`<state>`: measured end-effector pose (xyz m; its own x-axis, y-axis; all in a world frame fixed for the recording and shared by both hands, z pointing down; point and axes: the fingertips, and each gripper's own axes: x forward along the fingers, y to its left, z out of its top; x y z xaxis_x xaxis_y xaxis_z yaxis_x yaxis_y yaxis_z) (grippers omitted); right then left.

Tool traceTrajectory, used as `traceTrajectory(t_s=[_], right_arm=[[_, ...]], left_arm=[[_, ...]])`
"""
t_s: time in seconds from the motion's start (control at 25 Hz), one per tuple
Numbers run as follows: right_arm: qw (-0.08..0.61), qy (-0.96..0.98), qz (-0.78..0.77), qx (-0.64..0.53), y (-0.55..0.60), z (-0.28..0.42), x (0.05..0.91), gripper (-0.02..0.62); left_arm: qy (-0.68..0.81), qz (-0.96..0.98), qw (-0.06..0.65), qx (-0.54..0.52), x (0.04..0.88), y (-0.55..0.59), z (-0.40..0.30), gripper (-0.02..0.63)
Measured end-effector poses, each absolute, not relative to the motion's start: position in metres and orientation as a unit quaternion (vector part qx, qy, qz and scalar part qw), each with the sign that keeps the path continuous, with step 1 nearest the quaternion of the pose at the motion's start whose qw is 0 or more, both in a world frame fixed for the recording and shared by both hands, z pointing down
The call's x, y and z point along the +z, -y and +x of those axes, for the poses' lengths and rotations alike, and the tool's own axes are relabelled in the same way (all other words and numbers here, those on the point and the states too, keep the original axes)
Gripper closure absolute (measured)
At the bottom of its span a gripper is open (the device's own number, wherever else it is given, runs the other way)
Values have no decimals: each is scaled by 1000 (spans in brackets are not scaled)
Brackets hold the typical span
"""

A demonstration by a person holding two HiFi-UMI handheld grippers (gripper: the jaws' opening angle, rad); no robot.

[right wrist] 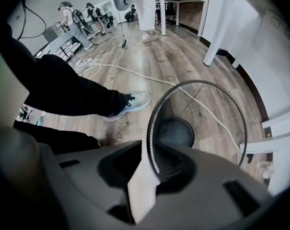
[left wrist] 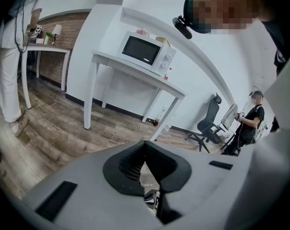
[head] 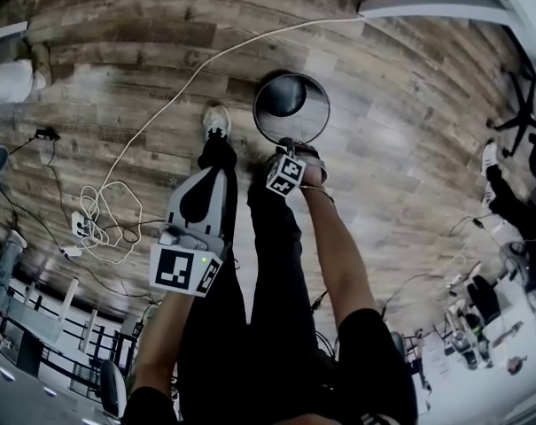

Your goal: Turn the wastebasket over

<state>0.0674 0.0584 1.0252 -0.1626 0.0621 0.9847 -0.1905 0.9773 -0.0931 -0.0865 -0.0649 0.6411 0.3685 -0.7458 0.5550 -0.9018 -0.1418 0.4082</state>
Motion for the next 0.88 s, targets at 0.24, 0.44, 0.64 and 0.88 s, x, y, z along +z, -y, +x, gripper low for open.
traceTrajectory(t_s=[0.24,0.44,0.64,0.88], right_arm=[[613,772,101,137,-41,64,972,502],[559,770,210,227,-12,72,891,537],[484,767,292,303,23,78,805,554],[391,800,359,281,45,82,664,560]], left_arm=[[555,757,329,105,598,64,-79,572],[568,762,295,98,525,57,-76,572],[578,765,272,81,454,37,-65,572],[606,758,233,64,355,-2,-68,572]])
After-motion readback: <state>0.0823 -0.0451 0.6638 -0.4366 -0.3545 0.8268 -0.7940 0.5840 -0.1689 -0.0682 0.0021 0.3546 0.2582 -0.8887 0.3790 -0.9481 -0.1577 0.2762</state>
